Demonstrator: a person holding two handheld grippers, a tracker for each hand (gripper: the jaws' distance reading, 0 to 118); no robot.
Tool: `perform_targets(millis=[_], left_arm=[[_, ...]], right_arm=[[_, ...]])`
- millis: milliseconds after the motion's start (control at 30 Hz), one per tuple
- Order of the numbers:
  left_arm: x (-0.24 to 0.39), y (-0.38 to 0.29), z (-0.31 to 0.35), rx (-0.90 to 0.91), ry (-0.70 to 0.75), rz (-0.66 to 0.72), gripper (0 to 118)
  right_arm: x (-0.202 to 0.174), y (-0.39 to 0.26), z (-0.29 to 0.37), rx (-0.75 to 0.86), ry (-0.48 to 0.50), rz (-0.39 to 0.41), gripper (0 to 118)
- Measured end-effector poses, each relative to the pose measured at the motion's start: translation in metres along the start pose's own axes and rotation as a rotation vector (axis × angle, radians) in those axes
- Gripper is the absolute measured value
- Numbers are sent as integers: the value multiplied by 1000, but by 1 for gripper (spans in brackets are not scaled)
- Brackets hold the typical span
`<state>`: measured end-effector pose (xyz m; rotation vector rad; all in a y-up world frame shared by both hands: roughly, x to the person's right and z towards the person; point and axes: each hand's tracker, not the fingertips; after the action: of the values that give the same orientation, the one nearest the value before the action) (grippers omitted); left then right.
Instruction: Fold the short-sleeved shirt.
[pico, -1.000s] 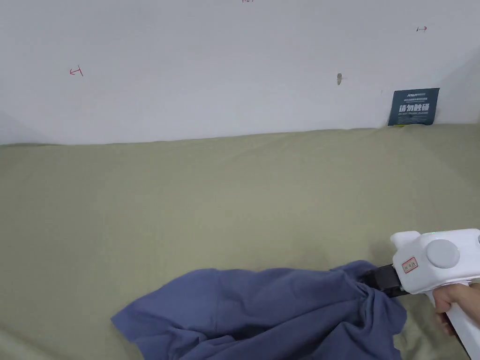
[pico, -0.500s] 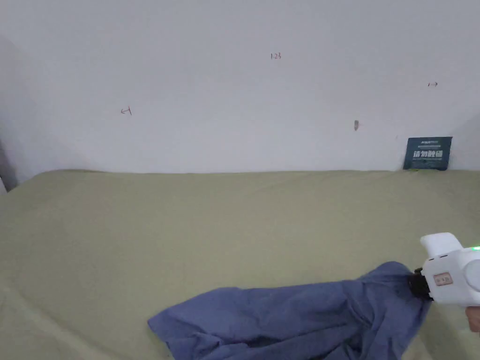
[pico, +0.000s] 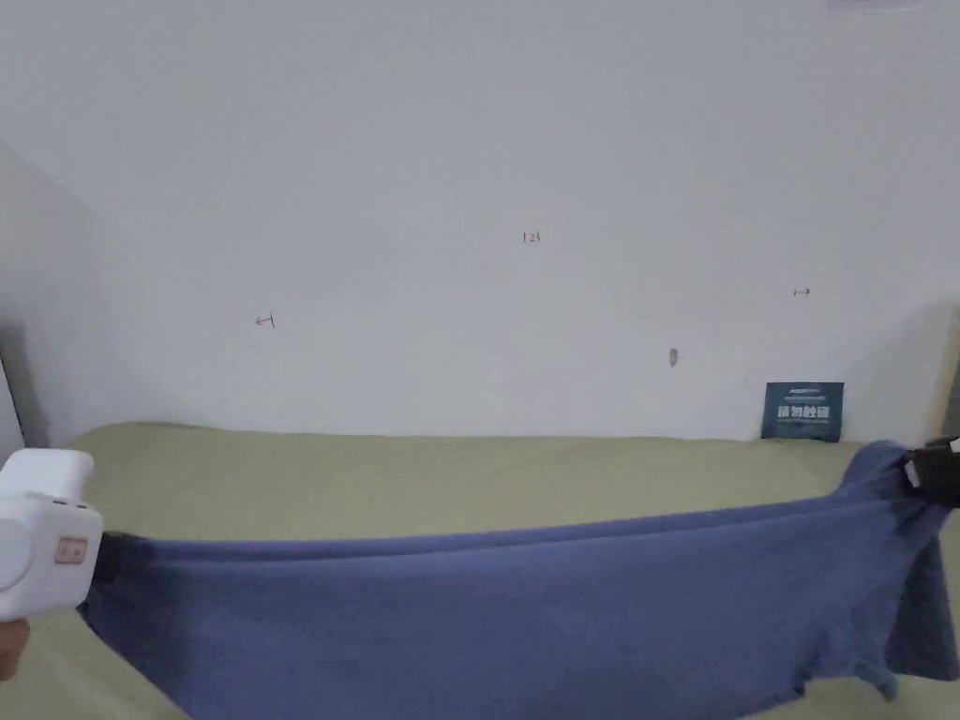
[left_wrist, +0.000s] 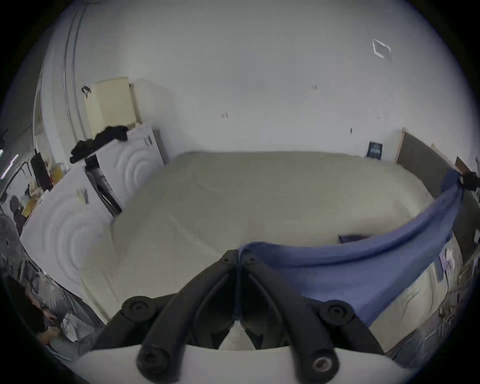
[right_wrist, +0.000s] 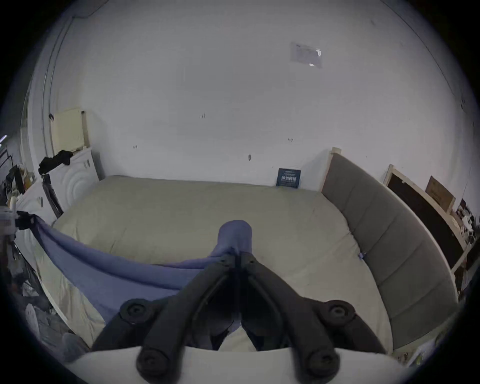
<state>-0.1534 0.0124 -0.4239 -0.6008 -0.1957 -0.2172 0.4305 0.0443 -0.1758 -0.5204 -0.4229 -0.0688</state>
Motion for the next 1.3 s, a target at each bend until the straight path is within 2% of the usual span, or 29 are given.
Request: perform_targets(millis=[167,367,467,567,667,833,1000,1100,1300], left_arm=[[6,52,6,54,-16,24,0],[21,106,-15,89,6,30,0],[28,132,-39,91,19,33,0],[37,153,-61,104,31,21,0],[39,178,-99,104,28,64,0],[42,206,-147,106,28,88,0],[51,212,-188,105,45,99,0],[56,204,-218,83,64,80,0],[63,155,-239,4,44,63,0]], right_arm=[[-3,34,8,45,-36,23,5],[0,80,-25,68,-69,6,5],[1,102,-48,76,-77,-9,5],[-4,125,-74,79,-115,42,5],[-1,145,-103,105,-113,-6,5],[-2,166,-152,112,-132,-21,5],[-7,172,-189,115,-143,19,5],[-11,163,-213,87,-147,11,5],[-11,110,-241,-10,-141,16,5]])
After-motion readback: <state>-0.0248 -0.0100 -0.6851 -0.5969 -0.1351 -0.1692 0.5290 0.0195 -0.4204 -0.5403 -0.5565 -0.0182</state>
